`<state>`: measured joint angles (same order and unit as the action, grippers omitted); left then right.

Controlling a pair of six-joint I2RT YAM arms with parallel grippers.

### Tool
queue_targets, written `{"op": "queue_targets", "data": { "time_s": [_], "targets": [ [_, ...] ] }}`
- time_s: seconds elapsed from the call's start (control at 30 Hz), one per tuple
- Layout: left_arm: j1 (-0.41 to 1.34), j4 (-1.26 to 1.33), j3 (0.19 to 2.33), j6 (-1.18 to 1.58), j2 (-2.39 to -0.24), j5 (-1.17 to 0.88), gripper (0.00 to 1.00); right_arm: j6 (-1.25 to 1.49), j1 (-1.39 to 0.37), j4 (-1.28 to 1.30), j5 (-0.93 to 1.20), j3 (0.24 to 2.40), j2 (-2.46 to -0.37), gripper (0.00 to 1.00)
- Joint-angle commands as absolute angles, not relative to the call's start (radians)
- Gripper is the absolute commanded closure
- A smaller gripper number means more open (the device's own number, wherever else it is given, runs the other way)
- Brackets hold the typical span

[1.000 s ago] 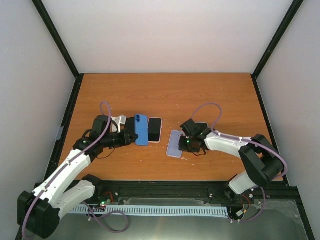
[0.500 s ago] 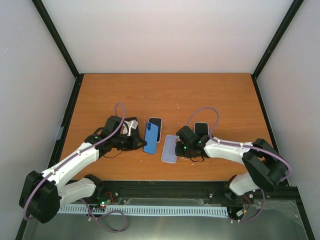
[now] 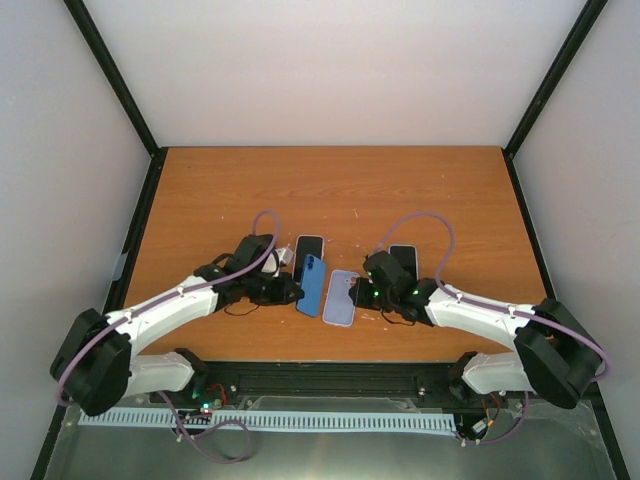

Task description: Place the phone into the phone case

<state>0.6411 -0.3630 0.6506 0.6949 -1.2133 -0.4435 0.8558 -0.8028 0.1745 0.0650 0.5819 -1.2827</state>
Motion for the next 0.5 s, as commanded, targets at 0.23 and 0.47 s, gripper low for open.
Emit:
{"op": "queue_targets", "data": {
  "time_s": [0.23, 0.47],
  "targets": [
    [0.772, -0.265, 0.781, 0.732, -1.345, -0.343, 1.0, 0.928, -0.805, -0.039, 0.155, 0.526, -1.322, 0.94],
    [0.795, -0.267, 0.822, 0.746, -1.408, -0.328, 1.0, 0.936, -0.805, -0.088, 0.141, 0.511, -1.356, 0.96]
  ]
}}
